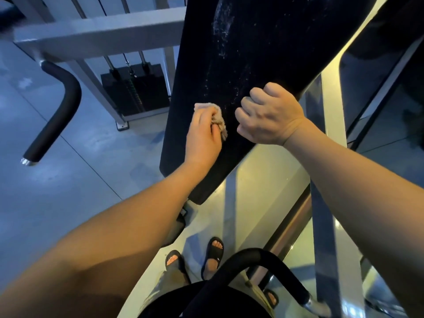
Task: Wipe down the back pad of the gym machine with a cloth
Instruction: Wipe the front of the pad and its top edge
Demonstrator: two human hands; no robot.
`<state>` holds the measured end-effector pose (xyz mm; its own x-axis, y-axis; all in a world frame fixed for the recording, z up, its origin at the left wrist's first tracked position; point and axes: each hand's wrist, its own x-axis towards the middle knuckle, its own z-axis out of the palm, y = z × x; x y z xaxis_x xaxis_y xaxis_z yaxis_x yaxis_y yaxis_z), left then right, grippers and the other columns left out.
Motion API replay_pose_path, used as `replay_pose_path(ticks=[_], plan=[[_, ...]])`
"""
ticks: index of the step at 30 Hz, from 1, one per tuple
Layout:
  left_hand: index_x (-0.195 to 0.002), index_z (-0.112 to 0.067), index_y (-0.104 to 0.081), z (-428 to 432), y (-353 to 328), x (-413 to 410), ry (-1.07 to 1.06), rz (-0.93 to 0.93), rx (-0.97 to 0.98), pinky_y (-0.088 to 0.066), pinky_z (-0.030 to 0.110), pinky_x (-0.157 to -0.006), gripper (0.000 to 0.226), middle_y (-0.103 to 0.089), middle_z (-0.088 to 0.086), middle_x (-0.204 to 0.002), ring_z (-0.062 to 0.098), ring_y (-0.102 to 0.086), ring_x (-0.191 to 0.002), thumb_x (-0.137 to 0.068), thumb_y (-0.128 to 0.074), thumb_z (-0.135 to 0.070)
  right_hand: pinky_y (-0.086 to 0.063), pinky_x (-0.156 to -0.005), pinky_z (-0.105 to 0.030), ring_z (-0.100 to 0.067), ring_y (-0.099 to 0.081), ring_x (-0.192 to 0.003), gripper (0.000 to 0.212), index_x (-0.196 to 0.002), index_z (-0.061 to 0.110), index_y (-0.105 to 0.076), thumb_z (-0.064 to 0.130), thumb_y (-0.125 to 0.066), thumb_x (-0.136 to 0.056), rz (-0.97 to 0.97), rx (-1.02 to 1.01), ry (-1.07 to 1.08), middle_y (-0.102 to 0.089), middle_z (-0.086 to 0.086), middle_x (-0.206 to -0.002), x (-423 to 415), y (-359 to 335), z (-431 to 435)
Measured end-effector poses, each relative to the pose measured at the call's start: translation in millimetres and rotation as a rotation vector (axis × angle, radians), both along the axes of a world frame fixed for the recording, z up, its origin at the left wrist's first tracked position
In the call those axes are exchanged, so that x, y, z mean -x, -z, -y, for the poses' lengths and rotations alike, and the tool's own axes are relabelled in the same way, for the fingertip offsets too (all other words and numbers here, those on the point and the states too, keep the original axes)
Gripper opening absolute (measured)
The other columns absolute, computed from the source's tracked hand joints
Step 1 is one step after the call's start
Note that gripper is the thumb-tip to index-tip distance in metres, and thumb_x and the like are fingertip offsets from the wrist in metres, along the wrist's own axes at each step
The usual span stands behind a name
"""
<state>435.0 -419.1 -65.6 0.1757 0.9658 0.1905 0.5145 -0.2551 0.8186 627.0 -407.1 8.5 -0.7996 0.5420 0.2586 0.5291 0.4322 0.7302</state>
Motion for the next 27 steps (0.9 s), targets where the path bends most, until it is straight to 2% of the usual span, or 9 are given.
replay_pose_path(ticks=[4, 7, 10, 12, 16, 19, 21, 23, 27], plan=[[-0.120, -0.022, -0.059, 30, 38, 19, 0.188, -0.159, 0.129, -0.050, 0.022, -0.094, 0.029, -0.053, -0.007, -0.119, 0.001, -0.054, -0.101, -0.097, -0.056, -0.006, -0.032, -0.064, -0.037, -0.024, -0.045, -0.065, 0.036, -0.069, 0.015, -0.047, 0.028, -0.037, -0.101, -0.033, 0.026, 0.004, -0.049, -0.003, -0.065, 0, 0, 1], [-0.114, -0.016, -0.062, 16, 17, 20, 0.036, -0.038, 0.046, -0.041, 0.005, -0.084, 0.018, -0.049, -0.007, -0.113, -0.007, -0.050, -0.090, -0.098, -0.056, -0.009, -0.033, -0.064, -0.037, -0.025, -0.046, -0.066, 0.036, -0.069, 0.015, -0.048, 0.029, -0.038, -0.101, -0.042, 0.038, -0.008, -0.049, -0.003, -0.066, -1, 3, 0], [-0.115, -0.011, -0.061, -10, -13, 3, 0.025, 0.012, -0.127, -0.036, 0.001, -0.088, 0.023, -0.048, -0.007, -0.118, -0.005, -0.046, -0.102, -0.095, -0.055, -0.002, -0.033, -0.064, -0.037, -0.025, -0.046, -0.066, 0.037, -0.070, 0.015, -0.048, 0.029, -0.035, -0.102, -0.028, 0.041, -0.002, -0.048, -0.003, -0.066, -1, 1, 0], [-0.118, -0.014, -0.060, -13, -11, -2, 0.101, -0.039, -0.161, -0.041, 0.009, -0.095, 0.029, -0.051, -0.007, -0.122, 0.001, -0.049, -0.109, -0.093, -0.054, -0.001, -0.033, -0.064, -0.037, -0.025, -0.045, -0.066, 0.037, -0.070, 0.015, -0.050, 0.029, -0.035, -0.102, -0.027, 0.034, -0.003, -0.049, -0.003, -0.067, 0, 1, 1], [-0.119, -0.019, -0.061, 5, 13, 13, 0.242, -0.169, -0.090, -0.051, 0.030, -0.096, 0.032, -0.056, -0.002, -0.122, 0.007, -0.052, -0.110, -0.092, -0.058, -0.001, -0.034, -0.066, -0.037, -0.025, -0.047, -0.068, 0.038, -0.072, 0.015, -0.052, 0.030, -0.035, -0.102, -0.016, 0.049, -0.001, -0.052, -0.003, -0.068, 0, 0, 2], [-0.121, -0.023, -0.063, 0, 3, 24, 0.288, -0.225, 0.002, -0.049, 0.020, -0.095, 0.027, -0.057, -0.006, -0.119, 0.005, -0.055, -0.106, -0.096, -0.060, -0.011, -0.034, -0.065, -0.036, -0.025, -0.046, -0.066, 0.038, -0.071, 0.014, -0.052, 0.029, -0.036, -0.102, -0.032, 0.051, -0.007, -0.051, -0.004, -0.067, 1, 0, 2], [-0.119, -0.020, -0.064, -10, -12, 20, 0.197, -0.161, -0.025, -0.041, 0.006, -0.087, 0.024, -0.051, -0.011, -0.113, 0.000, -0.051, -0.100, -0.096, -0.060, -0.014, -0.035, -0.064, -0.036, -0.025, -0.045, -0.066, 0.036, -0.070, 0.013, -0.050, 0.028, -0.038, -0.101, -0.057, 0.061, -0.008, -0.050, -0.004, -0.067, 0, 1, 2], [-0.118, -0.018, -0.063, -13, -21, 10, 0.115, -0.094, -0.065, -0.035, -0.001, -0.084, 0.024, -0.048, -0.013, -0.113, -0.003, -0.047, -0.099, -0.096, -0.060, -0.010, -0.034, -0.063, -0.036, -0.025, -0.044, -0.065, 0.035, -0.069, 0.014, -0.048, 0.027, -0.039, -0.100, -0.062, 0.056, -0.012, -0.048, -0.004, -0.066, 0, -1, 1], [-0.107, -0.023, -0.061, 12, 5, 4, 0.178, -0.093, 0.022, -0.040, 0.007, -0.086, 0.026, -0.048, -0.015, -0.113, -0.002, -0.049, -0.100, -0.091, -0.063, -0.003, -0.033, -0.063, -0.037, -0.025, -0.045, -0.066, 0.034, -0.070, 0.015, -0.049, 0.028, -0.040, -0.100, -0.055, 0.052, -0.017, -0.049, -0.004, -0.067, 0, 0, 2]])
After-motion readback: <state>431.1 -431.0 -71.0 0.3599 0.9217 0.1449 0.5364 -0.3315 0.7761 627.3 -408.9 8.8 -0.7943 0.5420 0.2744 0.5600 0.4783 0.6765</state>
